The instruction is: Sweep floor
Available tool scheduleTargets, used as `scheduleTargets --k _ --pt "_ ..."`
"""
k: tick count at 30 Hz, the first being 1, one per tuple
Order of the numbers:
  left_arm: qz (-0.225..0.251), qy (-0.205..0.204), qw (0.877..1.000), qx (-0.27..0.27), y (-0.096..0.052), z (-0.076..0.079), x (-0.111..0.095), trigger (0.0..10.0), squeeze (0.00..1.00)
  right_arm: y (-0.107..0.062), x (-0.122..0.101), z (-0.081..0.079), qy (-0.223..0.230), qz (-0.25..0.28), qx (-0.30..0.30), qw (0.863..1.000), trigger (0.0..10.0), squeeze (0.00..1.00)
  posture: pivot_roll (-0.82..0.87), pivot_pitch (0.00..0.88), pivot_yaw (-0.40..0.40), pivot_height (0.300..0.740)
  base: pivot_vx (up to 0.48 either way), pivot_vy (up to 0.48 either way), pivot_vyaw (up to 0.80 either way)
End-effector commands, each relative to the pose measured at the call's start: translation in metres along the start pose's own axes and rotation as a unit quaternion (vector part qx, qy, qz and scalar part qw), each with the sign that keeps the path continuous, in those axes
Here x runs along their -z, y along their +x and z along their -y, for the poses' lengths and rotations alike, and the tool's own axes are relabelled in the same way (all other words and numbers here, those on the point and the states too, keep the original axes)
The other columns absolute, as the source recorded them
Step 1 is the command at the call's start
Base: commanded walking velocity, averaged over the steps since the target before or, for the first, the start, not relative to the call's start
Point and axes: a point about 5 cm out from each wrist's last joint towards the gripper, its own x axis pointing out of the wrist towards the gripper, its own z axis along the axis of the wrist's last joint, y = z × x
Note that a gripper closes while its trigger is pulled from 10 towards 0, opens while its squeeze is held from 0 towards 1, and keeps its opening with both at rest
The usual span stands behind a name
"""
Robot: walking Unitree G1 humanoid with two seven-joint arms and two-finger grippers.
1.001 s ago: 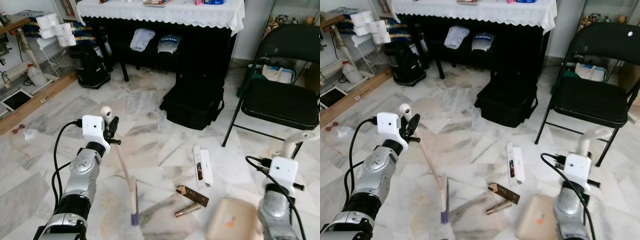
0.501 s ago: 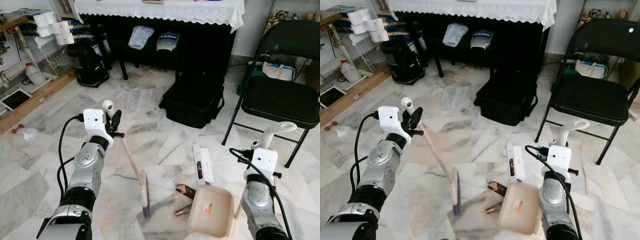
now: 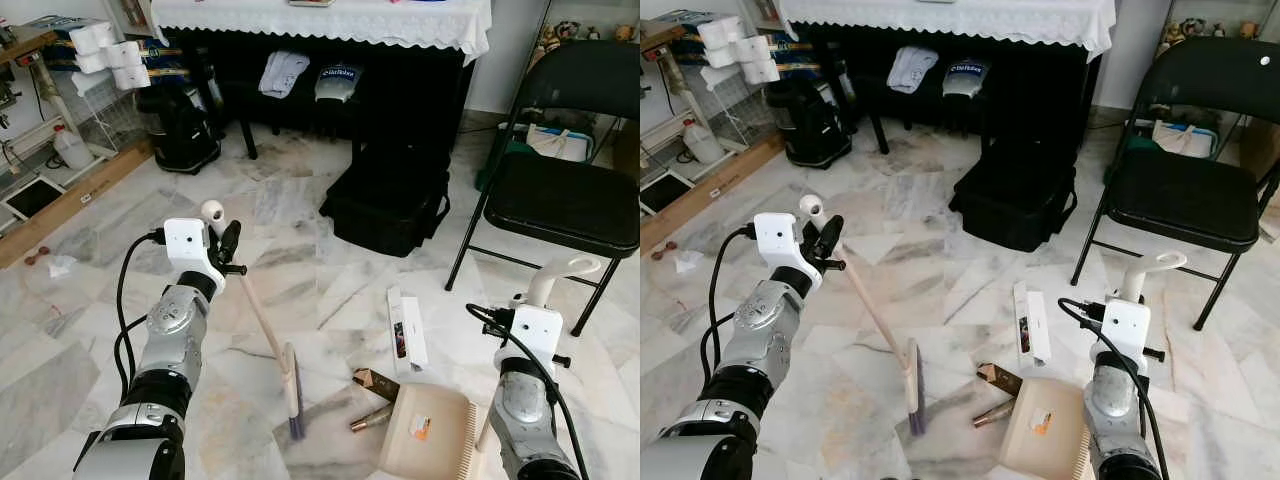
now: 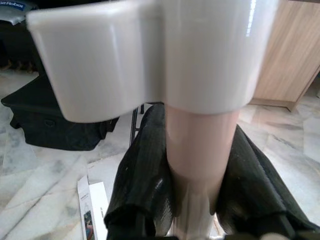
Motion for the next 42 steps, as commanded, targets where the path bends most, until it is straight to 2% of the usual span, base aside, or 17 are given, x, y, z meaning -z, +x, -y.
scheduleTargets --k 1,13,34,42 --pt "0.021 -0.002 1.0 -0.012 0.003 -0.007 -0.009 10.0 0.0 0.001 -0.005 -0.001 0.008 0.018 0.001 1.0 10.0 0.0 0.04 0.115 0.103 0.74 0.0 0.0 0.0" --pt "0.022 -0.003 1.0 -0.007 0.003 -0.006 -0.009 10.0 0.0 0.002 -0.012 -0.01 0.024 0.031 -0.009 0.999 10.0 0.0 0.03 0.099 0.098 0.74 0.0 0.0 0.0" --pt "0.027 -0.005 1.0 -0.002 0.004 -0.006 -0.01 10.0 0.0 0.002 -0.013 -0.014 0.025 0.032 -0.018 0.999 10.0 0.0 0.03 0.088 0.088 0.74 0.278 0.0 0.0" --pt "0.032 -0.004 0.999 0.001 0.003 -0.006 -0.011 10.0 0.0 0.001 -0.013 -0.016 0.028 0.032 -0.021 0.999 10.0 0.0 0.03 0.094 0.089 0.74 0.0 0.0 0.0"
